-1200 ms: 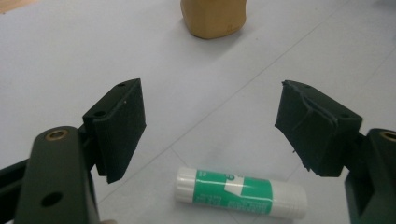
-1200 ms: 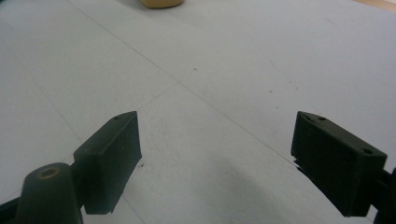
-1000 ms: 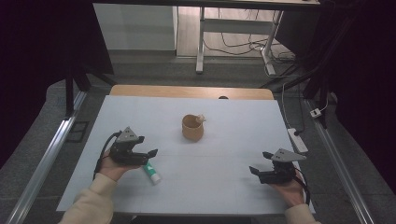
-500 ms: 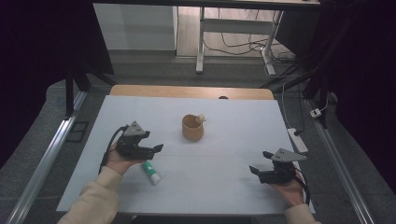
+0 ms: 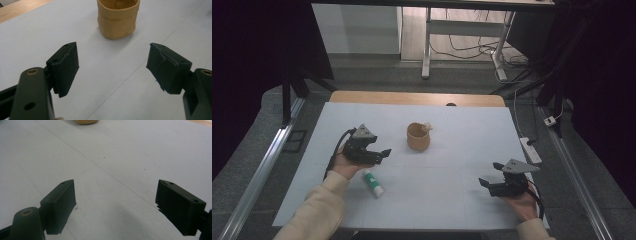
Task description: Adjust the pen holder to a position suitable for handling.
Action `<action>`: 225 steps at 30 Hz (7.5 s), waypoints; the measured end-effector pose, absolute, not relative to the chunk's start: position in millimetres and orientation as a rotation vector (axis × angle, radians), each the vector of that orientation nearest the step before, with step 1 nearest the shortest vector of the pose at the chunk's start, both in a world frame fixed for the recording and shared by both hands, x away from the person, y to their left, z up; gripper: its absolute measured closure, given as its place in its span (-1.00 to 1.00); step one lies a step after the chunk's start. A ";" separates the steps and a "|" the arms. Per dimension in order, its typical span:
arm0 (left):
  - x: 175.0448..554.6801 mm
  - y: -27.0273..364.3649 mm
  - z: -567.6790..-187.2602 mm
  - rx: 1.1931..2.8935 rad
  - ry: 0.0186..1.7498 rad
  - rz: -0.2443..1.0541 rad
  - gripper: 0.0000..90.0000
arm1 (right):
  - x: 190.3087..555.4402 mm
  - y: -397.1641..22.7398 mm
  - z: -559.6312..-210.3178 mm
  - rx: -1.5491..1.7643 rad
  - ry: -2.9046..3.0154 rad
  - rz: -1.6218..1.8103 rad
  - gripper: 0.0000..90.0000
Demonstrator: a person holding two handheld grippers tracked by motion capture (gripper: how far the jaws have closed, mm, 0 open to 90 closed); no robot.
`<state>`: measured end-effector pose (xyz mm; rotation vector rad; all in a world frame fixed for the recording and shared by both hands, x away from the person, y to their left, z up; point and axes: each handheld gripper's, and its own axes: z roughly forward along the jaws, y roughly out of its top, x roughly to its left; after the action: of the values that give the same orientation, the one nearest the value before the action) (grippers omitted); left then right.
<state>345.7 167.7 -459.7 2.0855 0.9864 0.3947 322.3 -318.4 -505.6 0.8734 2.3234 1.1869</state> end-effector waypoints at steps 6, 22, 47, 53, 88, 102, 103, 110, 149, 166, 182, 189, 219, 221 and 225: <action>356.3 161.4 -458.8 2.101 0.987 0.399 -0.44 | 322.5 -318.1 -506.1 0.870 2.329 1.178 -0.64; 378.2 153.5 -459.8 2.121 1.010 0.410 -0.41 | 322.8 -317.0 -507.7 0.869 2.335 1.175 -0.64; 417.4 128.5 -466.2 2.185 0.996 0.436 -0.13 | 323.3 -317.3 -509.1 0.864 2.346 1.165 -0.64; 426.7 123.0 -467.6 2.202 0.977 0.446 0.01 | 323.3 -317.3 -509.2 0.863 2.347 1.166 -0.64; 470.6 106.5 -495.9 2.261 0.941 0.378 0.96 | 323.0 -317.4 -509.2 0.865 2.347 1.167 -0.64; 477.0 98.9 -501.5 2.283 0.922 0.373 0.97 | 323.2 -317.5 -509.3 0.862 2.350 1.169 -0.64; 477.0 98.8 -501.5 2.282 0.921 0.373 0.97 | 323.2 -317.5 -509.4 0.862 2.351 1.169 -0.64; 477.4 99.4 -501.2 2.275 0.921 0.351 0.97 | 323.3 -317.7 -509.6 0.863 2.352 1.162 -0.64; 472.0 77.8 -500.8 2.296 0.871 0.324 0.97 | 322.8 -318.0 -510.6 0.850 2.362 1.139 -0.64; 460.9 35.7 -497.9 2.344 0.751 0.286 0.97 | 322.1 -318.9 -509.2 0.847 2.356 1.147 -0.61; 454.9 21.8 -492.4 2.348 0.719 0.259 0.97 | 322.0 -318.6 -509.2 0.841 2.353 1.145 -0.60; 457.3 24.1 -494.3 2.363 0.735 0.289 0.97 | 322.3 -318.3 -509.6 0.841 2.348 1.145 -0.60; 400.2 80.1 -474.3 2.323 0.644 0.333 0.24 | 317.6 -317.2 -508.0 0.824 2.339 1.162 -0.58; 396.1 83.5 -473.8 2.324 0.641 0.322 0.15 | 316.9 -316.5 -507.9 0.822 2.342 1.158 -0.58; 389.2 91.4 -473.1 2.313 0.657 0.304 0.06 | 316.2 -316.4 -507.0 0.819 2.336 1.159 -0.58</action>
<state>389.2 91.4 -473.1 2.3127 0.6567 0.3037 316.2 -316.4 -507.0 0.8185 2.3363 1.1591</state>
